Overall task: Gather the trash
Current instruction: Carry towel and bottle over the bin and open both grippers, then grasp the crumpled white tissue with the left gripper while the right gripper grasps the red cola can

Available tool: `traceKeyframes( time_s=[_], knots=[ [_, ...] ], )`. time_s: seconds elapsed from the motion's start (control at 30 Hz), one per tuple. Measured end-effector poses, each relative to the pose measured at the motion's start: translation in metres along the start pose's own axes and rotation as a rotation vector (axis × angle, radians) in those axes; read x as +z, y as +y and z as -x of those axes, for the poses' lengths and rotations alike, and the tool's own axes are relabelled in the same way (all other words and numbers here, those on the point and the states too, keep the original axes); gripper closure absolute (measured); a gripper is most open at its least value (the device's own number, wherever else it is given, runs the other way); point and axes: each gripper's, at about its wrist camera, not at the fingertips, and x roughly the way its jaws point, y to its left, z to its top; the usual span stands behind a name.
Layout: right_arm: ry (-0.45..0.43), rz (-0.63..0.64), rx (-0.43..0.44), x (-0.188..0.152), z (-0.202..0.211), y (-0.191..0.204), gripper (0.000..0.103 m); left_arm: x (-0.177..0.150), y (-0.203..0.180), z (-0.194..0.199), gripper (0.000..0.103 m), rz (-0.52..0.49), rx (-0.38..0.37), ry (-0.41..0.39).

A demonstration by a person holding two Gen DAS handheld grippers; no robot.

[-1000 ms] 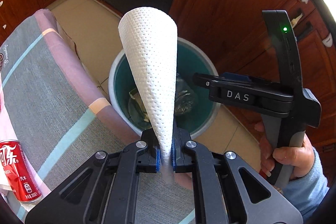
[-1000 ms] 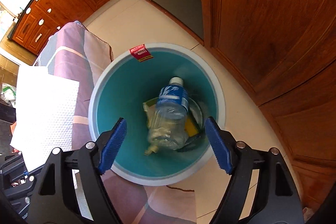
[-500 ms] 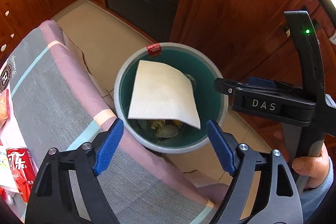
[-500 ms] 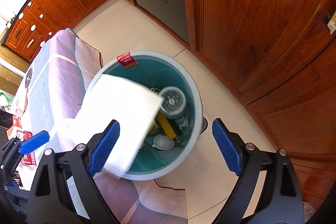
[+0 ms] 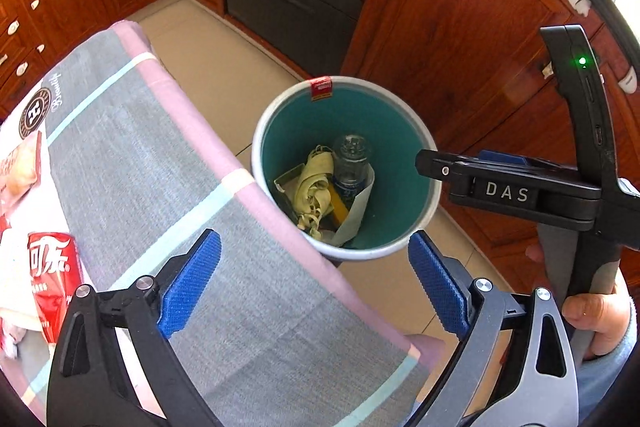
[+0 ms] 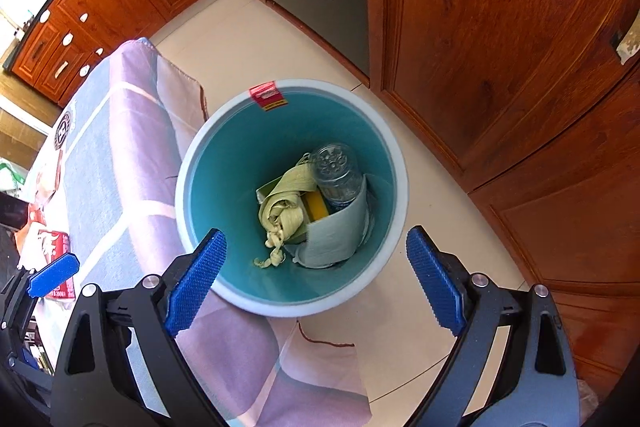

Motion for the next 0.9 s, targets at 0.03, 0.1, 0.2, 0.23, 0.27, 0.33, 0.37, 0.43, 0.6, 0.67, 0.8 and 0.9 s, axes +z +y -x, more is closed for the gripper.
traceKeyframes(
  time_s=[0.03, 0.1, 0.2, 0.23, 0.27, 0.33, 0.37, 0.43, 0.6, 0.67, 0.8, 0.9],
  knots=[
    [0.002, 0.006, 0.000, -0.002, 0.002, 0.004, 0.016, -0.004, 0.002, 0.003, 0.008, 0.005, 0.001, -0.002],
    [0.002, 0.017, 0.003, -0.005, 0.005, 0.012, 0.016, -0.011, 0.008, 0.009, 0.007, 0.016, 0.003, -0.005],
    [0.003, 0.037, 0.008, -0.011, 0.010, 0.027, 0.015, -0.025, 0.018, 0.020, 0.007, 0.033, 0.012, -0.013],
    [0.004, 0.045, 0.012, -0.013, 0.012, 0.032, 0.013, -0.030, 0.022, 0.023, 0.007, 0.042, 0.017, -0.017],
    [0.004, 0.053, 0.013, -0.015, 0.013, 0.038, 0.011, -0.034, 0.028, 0.027, 0.007, 0.053, 0.022, -0.020],
    [0.002, 0.071, 0.015, -0.021, 0.016, 0.051, 0.011, -0.044, 0.040, 0.034, 0.006, 0.081, 0.029, -0.026],
    [0.003, 0.083, 0.017, -0.024, 0.016, 0.058, 0.011, -0.049, 0.045, 0.037, 0.006, 0.095, 0.033, -0.029],
    [0.006, 0.104, 0.022, -0.028, 0.018, 0.072, 0.011, -0.059, 0.057, 0.044, 0.006, 0.122, 0.044, -0.034],
    [0.019, 0.166, 0.033, -0.040, 0.019, 0.109, 0.011, -0.086, 0.094, 0.062, 0.006, 0.197, 0.085, -0.056],
    [0.028, 0.190, 0.038, -0.045, 0.018, 0.124, 0.011, -0.098, 0.110, 0.069, 0.005, 0.238, 0.105, -0.072],
    [0.048, 0.235, 0.047, -0.054, 0.013, 0.153, 0.011, -0.121, 0.145, 0.076, 0.005, 0.331, 0.140, -0.101],
    [0.062, 0.265, 0.055, -0.061, 0.008, 0.173, 0.011, -0.136, 0.167, 0.074, 0.005, 0.386, 0.140, -0.096]
  ],
)
